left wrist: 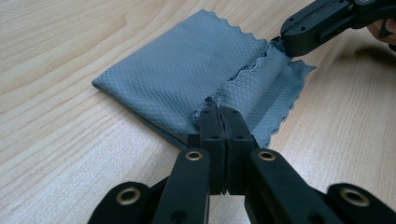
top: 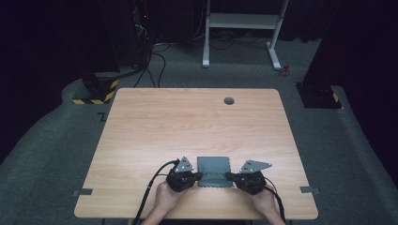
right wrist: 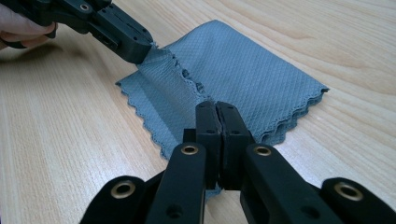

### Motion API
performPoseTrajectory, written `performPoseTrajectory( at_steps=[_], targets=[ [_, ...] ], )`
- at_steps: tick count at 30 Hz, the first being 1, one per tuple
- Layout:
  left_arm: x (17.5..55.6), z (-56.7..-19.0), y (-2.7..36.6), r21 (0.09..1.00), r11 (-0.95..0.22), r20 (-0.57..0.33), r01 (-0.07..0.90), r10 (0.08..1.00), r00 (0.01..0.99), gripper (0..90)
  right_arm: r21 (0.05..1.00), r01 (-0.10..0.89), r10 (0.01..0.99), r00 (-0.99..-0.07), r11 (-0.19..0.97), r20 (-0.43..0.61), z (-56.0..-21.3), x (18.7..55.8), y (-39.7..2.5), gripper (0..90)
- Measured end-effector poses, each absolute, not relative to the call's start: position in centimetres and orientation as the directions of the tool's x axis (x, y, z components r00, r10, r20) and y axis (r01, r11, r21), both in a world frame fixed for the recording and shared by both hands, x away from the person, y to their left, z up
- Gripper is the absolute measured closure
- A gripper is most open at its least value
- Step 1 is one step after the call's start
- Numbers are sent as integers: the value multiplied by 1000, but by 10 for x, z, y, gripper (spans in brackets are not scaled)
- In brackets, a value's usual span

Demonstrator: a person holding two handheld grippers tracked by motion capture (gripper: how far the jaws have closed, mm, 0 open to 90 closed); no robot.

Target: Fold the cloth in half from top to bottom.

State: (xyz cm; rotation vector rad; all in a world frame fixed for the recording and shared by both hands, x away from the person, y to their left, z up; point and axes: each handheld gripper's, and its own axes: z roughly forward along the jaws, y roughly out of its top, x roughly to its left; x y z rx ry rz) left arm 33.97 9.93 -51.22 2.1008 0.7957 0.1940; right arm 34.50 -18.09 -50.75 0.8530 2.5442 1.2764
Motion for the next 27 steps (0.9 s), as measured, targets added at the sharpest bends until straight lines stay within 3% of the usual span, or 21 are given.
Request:
performPoseTrajectory(
  at_steps=[16,27],
  targets=[
    [332,-516,98,765,-436,-153,474,592,791,855,764,414,564,-822,495,80,-514,341,-181,876],
    [320,-513,103,773,-419,-191,476,561,805,774,770,421,555,-825,480,105,-511,332,-188,793]
  ],
)
